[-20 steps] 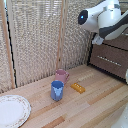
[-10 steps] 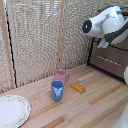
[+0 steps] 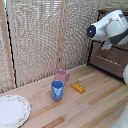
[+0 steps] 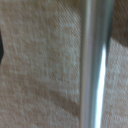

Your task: Propose to navigate your clamp on the clench of the first drawer. Use gentle force to register to the cabinet. Send posterior your swing mandate till over it lurks, a cup of pink essence. Fortify your grip after aiming concentric with the pink cup’s periphery. Manoeuvre the pink towards the cabinet's top. Drop your compression till the cup is resting inside.

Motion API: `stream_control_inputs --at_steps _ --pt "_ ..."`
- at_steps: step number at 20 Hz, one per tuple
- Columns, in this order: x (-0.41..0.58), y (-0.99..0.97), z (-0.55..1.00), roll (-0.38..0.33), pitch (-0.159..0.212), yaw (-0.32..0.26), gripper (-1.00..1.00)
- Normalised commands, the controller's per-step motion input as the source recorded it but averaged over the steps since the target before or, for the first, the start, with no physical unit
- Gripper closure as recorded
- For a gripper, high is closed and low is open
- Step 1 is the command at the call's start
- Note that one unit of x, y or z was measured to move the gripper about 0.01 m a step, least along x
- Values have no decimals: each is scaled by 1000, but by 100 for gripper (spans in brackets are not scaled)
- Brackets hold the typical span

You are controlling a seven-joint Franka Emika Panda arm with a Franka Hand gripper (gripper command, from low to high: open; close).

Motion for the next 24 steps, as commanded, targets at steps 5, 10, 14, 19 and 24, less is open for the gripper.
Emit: stream_control_inputs --at_steps 5,10,14,19,24 --pt "14 -122 0 96 16 330 100" --pt "46 -63 -1 112 37 27 100" --pt "-4 -62 0 104 50 -167 100" --pt "-12 290 -75 38 0 6 100" --pt "194 923 -77 31 11 6 100"
